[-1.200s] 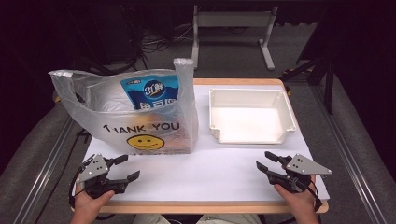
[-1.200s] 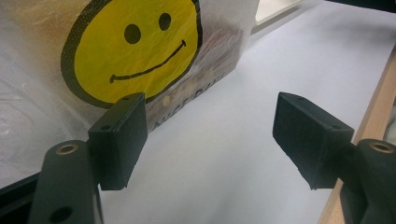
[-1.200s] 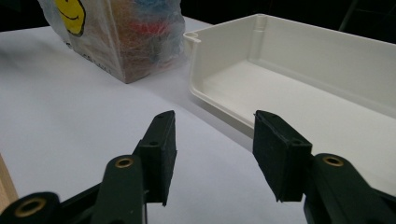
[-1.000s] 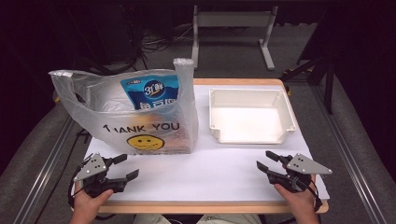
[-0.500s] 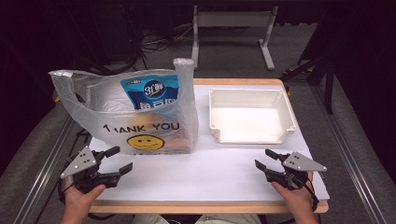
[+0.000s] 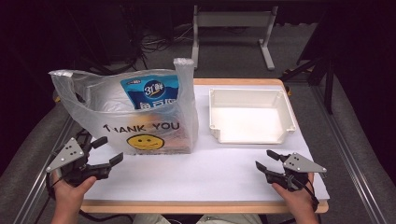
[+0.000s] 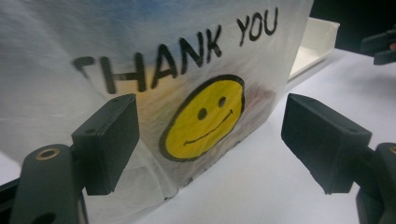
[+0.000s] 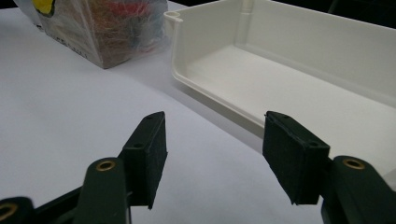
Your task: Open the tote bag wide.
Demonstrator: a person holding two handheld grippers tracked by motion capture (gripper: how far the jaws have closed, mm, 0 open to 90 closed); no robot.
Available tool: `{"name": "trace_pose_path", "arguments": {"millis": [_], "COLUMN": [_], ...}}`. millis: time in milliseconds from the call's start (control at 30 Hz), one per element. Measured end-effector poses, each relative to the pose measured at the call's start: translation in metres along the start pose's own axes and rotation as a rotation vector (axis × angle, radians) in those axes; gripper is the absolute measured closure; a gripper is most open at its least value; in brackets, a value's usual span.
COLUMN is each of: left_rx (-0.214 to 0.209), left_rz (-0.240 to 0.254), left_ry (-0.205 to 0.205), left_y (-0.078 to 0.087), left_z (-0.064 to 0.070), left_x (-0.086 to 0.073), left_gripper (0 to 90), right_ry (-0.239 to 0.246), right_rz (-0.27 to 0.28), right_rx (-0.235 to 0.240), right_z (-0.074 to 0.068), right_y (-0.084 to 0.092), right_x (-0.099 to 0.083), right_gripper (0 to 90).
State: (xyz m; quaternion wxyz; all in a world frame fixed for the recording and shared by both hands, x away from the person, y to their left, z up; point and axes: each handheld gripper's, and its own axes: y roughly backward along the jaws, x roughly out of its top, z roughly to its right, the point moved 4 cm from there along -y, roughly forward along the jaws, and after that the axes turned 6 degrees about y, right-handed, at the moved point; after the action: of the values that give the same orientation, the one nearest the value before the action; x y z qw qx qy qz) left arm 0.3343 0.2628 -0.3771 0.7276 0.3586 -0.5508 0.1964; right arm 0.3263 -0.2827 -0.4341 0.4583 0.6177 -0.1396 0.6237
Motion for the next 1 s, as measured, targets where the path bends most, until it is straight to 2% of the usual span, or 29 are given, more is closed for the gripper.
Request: {"name": "trace_pose_path", "arguments": {"millis": [100, 167, 300, 333, 400, 567, 667, 767, 900, 1000], "left_rx": [0.017, 0.046, 0.106, 0.106, 0.126, 0.14, 0.132, 0.106, 0.035, 0.046], "left_rz": [0.0, 0.002, 0.032, 0.032, 0.044, 0.057, 0.055, 0.042, 0.042, 0.023], "left_ry": [0.011, 0.014, 0.06, 0.06, 0.079, 0.129, 0.137, 0.141, 0.131, 0.141], "left_y": [0.005, 0.01, 0.022, 0.022, 0.025, 0.022, 0.016, 0.008, -0.003, -0.011], "left_z": [-0.006, -0.011, -0.028, -0.028, -0.035, -0.051, -0.058, -0.061, -0.06, -0.06], "left_x": [0.001, 0.001, 0.002, 0.002, 0.002, 0.004, 0.006, 0.007, 0.008, 0.008], "left_gripper": [17.5, 16.9, 14.7, 14.2, 13.5, 12.2, 12.6, 11.8, 6.7, 4.4], "right_ry": [-0.002, -0.002, -0.004, -0.004, -0.001, 0.0, 0.004, 0.005, -0.001, 0.006], "right_rz": [-0.004, -0.004, -0.009, -0.009, -0.01, -0.012, -0.013, -0.015, -0.009, 0.01], "right_rx": [-0.001, -0.002, -0.005, -0.004, -0.005, -0.003, -0.002, -0.001, 0.0, 0.005], "right_z": [0.0, 0.0, 0.0, 0.0, 0.0, -0.001, -0.001, -0.002, -0.001, 0.0], "right_y": [0.001, 0.001, 0.0, 0.0, -0.001, -0.002, -0.002, -0.003, -0.003, -0.004], "right_x": [-0.001, -0.001, -0.001, -0.001, -0.001, -0.001, -0.001, -0.001, 0.0, 0.005], "right_gripper": [40.3, 40.2, 38.9, 38.8, 38.6, 38.1, 37.9, 37.8, 37.3, 36.5]}}
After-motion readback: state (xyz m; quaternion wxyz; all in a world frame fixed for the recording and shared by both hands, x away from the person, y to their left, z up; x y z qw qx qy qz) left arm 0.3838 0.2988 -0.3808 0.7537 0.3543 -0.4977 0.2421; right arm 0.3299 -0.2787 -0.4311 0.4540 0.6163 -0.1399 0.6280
